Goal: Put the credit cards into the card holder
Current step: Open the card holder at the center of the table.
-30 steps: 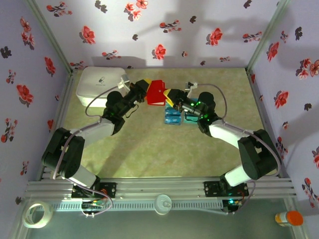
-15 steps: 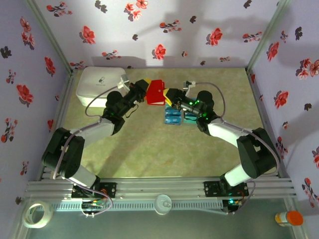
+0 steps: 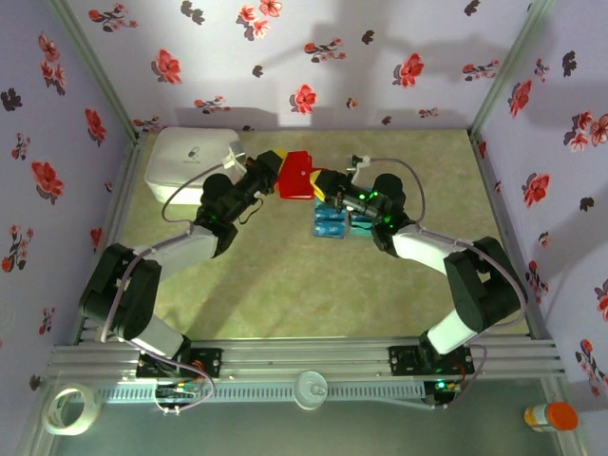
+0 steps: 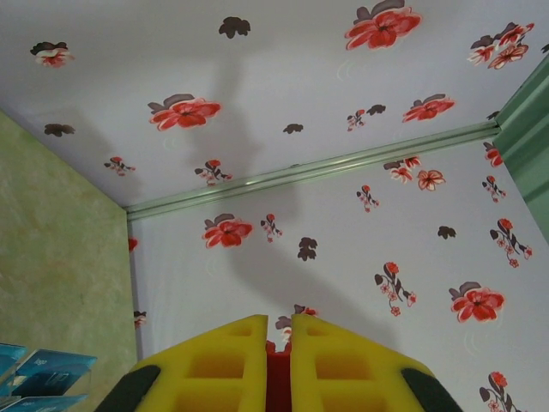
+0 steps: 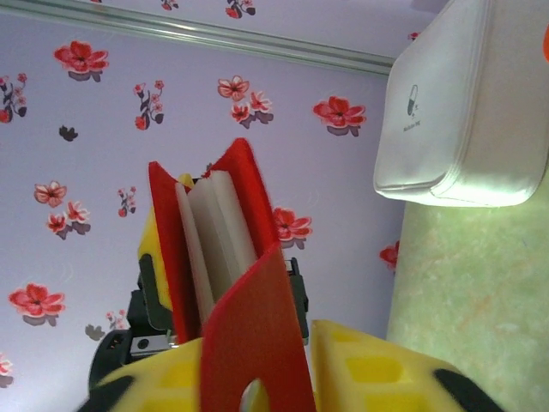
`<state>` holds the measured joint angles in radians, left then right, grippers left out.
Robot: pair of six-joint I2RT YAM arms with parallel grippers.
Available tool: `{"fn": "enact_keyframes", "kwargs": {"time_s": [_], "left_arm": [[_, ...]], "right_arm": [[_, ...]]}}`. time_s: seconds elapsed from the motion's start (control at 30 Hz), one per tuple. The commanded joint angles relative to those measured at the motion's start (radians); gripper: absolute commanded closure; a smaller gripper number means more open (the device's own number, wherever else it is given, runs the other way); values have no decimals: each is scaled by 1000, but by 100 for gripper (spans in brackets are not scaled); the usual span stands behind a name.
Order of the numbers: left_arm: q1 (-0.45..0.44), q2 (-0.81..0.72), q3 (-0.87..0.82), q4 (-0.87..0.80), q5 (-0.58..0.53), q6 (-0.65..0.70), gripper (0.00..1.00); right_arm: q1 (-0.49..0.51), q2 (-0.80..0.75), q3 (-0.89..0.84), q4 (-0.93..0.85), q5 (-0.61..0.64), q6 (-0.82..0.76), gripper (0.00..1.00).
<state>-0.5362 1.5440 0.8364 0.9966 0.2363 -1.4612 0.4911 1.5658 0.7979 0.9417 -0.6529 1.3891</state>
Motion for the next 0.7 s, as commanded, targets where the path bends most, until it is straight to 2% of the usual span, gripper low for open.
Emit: {"fn": "enact_keyframes", "kwargs": {"time_s": [0.0,0.1,0.37,0.43,0.5,0.63,0.67], "left_arm": [[-8,11,-3,48,18,2,100],[-8,15,-7,51,18,1,100],[-6,9,-25,34,14,27,98],[1,-1,-32,11,14,44,84],[7,-18,-43,-14,20,69,63],[18,-55,-68,-84,25,119,38],[21,-64,-77,-98,28,131,27]], "right_arm": [[18,3,39,96,-46,25,86],[18,3,37,112,-51,33,100],[9,-16,-2,111,-29,31,100],[7,-27,-18,98,-21,22,100],[7,-41,-39,75,-12,6,100],[6,-71,-81,28,9,-29,100],[6,-82,-93,18,13,-37,100]]}}
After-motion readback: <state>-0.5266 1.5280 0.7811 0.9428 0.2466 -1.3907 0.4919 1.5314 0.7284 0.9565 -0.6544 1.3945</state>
